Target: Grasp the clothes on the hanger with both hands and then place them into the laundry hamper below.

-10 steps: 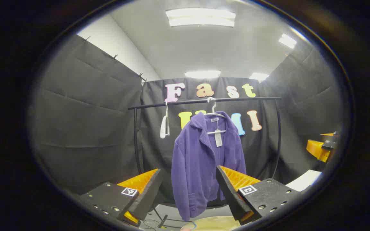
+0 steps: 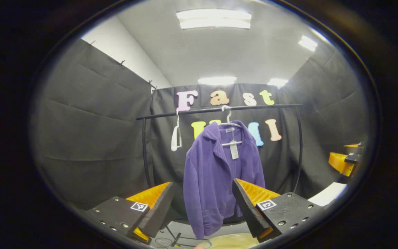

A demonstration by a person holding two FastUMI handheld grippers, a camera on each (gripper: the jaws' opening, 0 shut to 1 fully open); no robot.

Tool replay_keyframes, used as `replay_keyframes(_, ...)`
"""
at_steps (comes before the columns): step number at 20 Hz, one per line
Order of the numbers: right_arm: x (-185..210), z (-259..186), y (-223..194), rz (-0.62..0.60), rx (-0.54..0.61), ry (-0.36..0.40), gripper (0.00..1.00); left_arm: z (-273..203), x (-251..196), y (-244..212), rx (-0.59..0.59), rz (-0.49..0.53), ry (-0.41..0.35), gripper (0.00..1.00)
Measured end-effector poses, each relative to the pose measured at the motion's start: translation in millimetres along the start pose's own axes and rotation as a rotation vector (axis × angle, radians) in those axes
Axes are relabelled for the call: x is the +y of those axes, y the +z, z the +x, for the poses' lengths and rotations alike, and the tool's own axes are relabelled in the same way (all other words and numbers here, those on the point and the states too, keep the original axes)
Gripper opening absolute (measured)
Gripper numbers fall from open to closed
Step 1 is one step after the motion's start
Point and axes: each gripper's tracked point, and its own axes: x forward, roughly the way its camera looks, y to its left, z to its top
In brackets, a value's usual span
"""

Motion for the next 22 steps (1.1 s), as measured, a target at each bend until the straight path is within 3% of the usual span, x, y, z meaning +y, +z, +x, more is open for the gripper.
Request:
replay_keyframes(3,-2,7,1,0.003,-0.003,-0.003,0.95,6,-3,-2,0.002,-0.004,0.000,0.98)
replay_keyframes(4,-1,9,1,0.003,-0.004,-0.001,0.95,10,-3,0,0.002,-0.006,0.000,0.90)
replay_keyframes(5,-1,12,2,0.002,-0.005,0.000,0.95,10,-4,-1,0.003,-0.007,0.003,0.90)
replay_keyframes(6,-1,15,3,0.002,-0.007,0.004,0.95,13,-4,-1,0.003,-0.008,0.005,1.00)
replay_keyframes(11,8,39,15,0.020,-0.025,0.047,0.95,29,-9,9,-0.010,-0.025,0.030,1.00)
replay_keyframes(12,10,46,18,0.020,-0.031,0.059,0.95,34,-10,13,-0.013,-0.030,0.037,0.89)
replay_keyframes(14,12,60,26,0.017,-0.053,0.078,0.96,46,-16,20,-0.022,-0.038,0.046,1.00)
replay_keyframes(22,32,120,43,0.052,-0.097,0.182,0.95,90,-45,42,-0.052,-0.037,0.067,1.00)
